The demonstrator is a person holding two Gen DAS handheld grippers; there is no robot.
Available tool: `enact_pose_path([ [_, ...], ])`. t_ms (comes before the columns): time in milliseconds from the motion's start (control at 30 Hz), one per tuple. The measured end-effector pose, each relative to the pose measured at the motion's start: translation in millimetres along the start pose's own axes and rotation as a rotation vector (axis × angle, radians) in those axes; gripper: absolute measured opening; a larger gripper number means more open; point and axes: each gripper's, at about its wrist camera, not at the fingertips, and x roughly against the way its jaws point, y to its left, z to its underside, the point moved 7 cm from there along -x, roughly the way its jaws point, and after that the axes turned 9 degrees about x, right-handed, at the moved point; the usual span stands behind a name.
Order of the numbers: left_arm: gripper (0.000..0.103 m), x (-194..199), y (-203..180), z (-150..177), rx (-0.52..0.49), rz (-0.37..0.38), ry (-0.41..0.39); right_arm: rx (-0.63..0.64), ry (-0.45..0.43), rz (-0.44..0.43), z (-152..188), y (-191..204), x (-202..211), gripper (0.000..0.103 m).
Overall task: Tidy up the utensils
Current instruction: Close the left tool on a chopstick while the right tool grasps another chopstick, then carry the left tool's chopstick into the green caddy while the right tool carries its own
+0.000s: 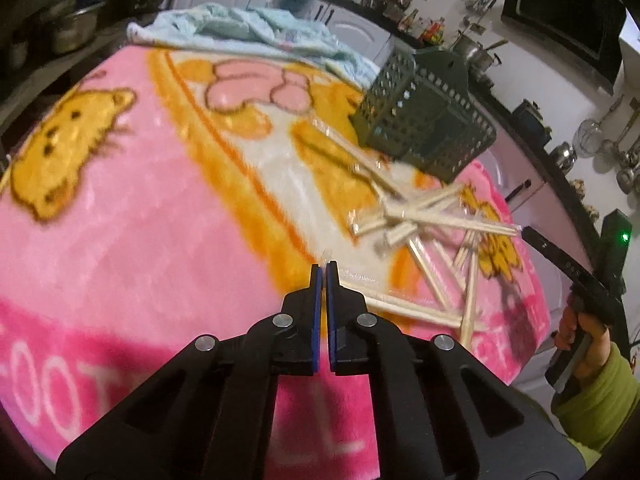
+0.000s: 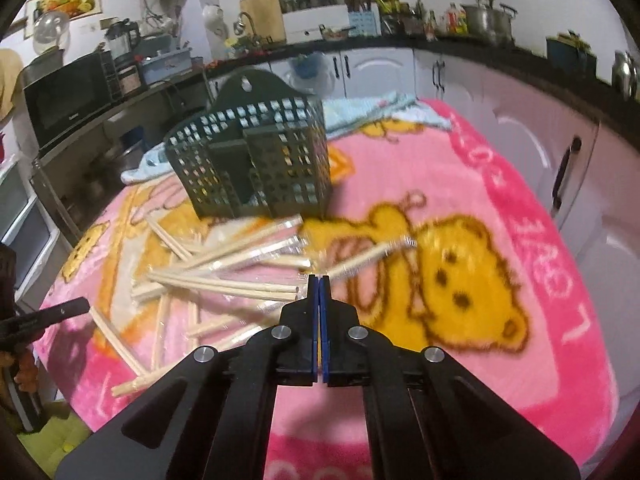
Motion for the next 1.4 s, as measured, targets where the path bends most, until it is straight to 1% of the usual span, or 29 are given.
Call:
enact_pose_path([
  [100,0.000,7,-4,-13,-0.013,-0.002,-0.033,0.039,-0.027,0.002,-14,7,9,0.001],
  [200,0.000,14,-9,-26,-0.016,0.014,-0.062,0.071,-0.055,-0.003,-28,14,19,0.001],
  [400,0.000,30,-37,-49,-0.073,0.047,-0.127,0.133,-0.096,-0.011,-52,32,33,0.001],
  [667,0.000,44,-93,-73,-0.165,0.117,-0.173,0.200,-0.165,-0.031,-86,55,49,0.001],
  [900,0.000,54,-141,-90,-0.234,0.177,-0.202,0.224,-0.225,-0.057,-118,71,67,0.001],
  [1200,0.000,69,-183,-109,-0.291,0.237,-0.239,0.248,-0.264,-0.063,-143,77,88,0.001],
  [1400,0.000,84,-206,-132,-0.317,0.262,-0.289,0.244,-0.301,-0.041,-163,70,104,0.001],
])
